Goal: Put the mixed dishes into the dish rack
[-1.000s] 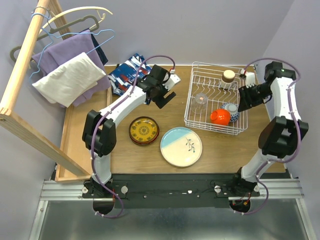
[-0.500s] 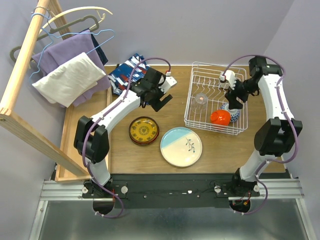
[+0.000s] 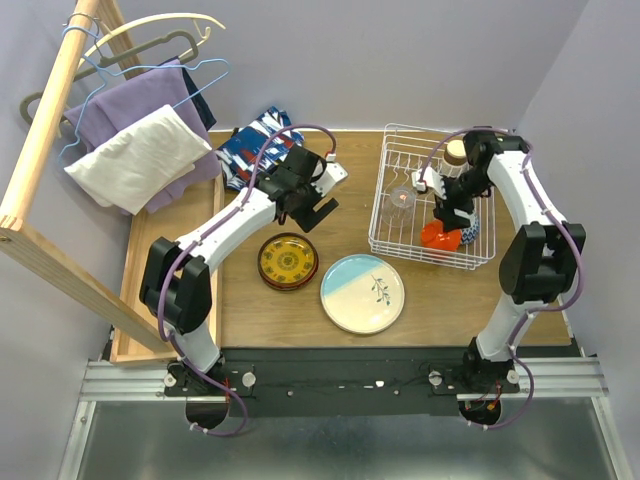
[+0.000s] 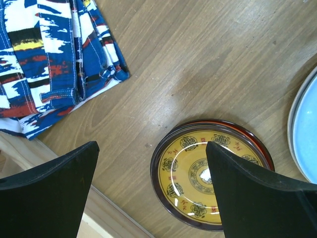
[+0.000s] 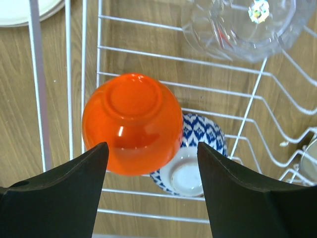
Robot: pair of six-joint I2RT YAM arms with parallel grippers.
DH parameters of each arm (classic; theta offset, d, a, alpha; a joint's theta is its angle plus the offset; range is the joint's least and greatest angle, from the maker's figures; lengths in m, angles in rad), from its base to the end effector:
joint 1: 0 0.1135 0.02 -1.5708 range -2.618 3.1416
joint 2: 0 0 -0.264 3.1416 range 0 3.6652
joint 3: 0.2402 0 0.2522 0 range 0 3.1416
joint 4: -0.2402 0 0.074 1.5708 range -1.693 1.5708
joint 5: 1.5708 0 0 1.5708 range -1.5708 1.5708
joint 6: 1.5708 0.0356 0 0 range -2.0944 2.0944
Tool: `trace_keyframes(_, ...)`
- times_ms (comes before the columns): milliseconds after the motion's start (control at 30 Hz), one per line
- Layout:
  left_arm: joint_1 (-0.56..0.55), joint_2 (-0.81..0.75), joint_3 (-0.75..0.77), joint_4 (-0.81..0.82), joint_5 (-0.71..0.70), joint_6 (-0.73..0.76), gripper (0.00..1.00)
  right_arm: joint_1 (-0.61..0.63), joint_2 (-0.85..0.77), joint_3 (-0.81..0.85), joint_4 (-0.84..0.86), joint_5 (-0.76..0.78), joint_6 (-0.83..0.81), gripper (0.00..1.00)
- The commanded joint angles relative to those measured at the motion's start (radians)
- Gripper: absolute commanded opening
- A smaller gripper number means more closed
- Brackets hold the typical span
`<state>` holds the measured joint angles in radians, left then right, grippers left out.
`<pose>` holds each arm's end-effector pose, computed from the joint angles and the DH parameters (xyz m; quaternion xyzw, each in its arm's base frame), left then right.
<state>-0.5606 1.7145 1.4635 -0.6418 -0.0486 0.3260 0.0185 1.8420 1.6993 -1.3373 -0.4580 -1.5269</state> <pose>0.3217 -0.1999 0.2867 0.3971 0.8551 -0.0162 0.3328 0.3510 0.0222 0.2869 -0.6865 0.6894 0.1350 0.1875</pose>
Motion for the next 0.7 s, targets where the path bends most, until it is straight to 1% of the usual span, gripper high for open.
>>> trace_keyframes(0,0.010,-0.044,-0.019,0.007,-0.027,0.007,0.99,0.037,0.003,-0.013,-0.049,-0.018,-0.075,0.80)
trace_keyframes(167,0.010,-0.041,-0.019,0.007,-0.031,0.010,0.99,0.060,0.008,-0.050,-0.051,-0.011,-0.072,0.80)
trace_keyframes(300,0.010,-0.033,-0.012,0.011,-0.031,0.008,0.99,0.087,-0.003,-0.125,-0.051,0.010,-0.073,0.80)
trace_keyframes(367,0.010,-0.027,-0.008,0.013,-0.030,0.007,0.99,0.092,-0.001,-0.138,-0.051,0.015,-0.070,0.80)
trace_keyframes(500,0.010,-0.015,0.003,0.013,-0.027,0.004,0.99,0.093,0.051,-0.106,-0.051,0.002,0.000,0.79)
trace_keyframes(667,0.010,-0.003,0.014,0.014,-0.022,-0.001,0.99,0.092,0.097,-0.049,-0.051,-0.011,0.050,0.78)
